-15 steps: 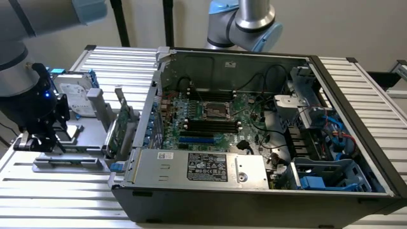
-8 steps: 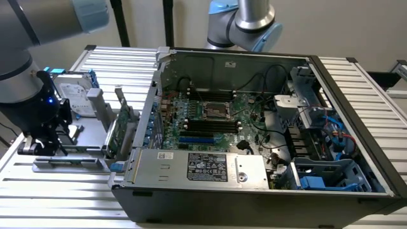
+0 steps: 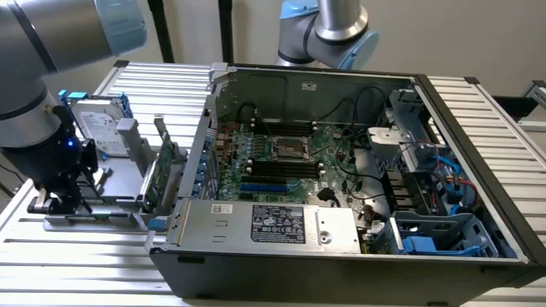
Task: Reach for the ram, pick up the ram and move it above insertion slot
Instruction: 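Pick up the ram and move it above insertion slot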
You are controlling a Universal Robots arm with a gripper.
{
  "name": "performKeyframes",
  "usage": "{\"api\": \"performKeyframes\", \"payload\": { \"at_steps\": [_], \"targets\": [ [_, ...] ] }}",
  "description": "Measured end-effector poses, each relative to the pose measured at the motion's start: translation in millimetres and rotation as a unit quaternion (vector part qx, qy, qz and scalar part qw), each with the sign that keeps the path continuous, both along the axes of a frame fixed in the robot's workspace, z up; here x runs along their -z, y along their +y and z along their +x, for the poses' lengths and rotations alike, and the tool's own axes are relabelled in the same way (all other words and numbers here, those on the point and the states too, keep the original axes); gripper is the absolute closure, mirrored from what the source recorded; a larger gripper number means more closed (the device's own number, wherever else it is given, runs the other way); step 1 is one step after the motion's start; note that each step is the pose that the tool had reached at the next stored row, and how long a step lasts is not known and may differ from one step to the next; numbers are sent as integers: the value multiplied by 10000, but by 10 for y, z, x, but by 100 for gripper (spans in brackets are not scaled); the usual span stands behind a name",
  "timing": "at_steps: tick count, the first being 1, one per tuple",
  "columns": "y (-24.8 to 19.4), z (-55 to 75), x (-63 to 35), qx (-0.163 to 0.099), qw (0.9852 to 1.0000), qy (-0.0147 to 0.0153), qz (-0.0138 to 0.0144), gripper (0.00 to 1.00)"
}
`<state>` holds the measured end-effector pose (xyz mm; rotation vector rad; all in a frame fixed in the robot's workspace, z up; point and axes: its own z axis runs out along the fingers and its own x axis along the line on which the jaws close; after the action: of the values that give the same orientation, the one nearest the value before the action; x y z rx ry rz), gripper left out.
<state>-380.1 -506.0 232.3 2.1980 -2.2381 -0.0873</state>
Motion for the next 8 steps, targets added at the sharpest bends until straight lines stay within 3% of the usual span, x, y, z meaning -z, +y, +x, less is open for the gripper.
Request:
{"api": "performKeyframes", "payload": {
  "at_steps": [5,8],
  "targets": [
    [-5,-42,92,0,10000,-1,1,64],
    [-47,-45,146,-1,10000,0,3,64]
  ]
}}
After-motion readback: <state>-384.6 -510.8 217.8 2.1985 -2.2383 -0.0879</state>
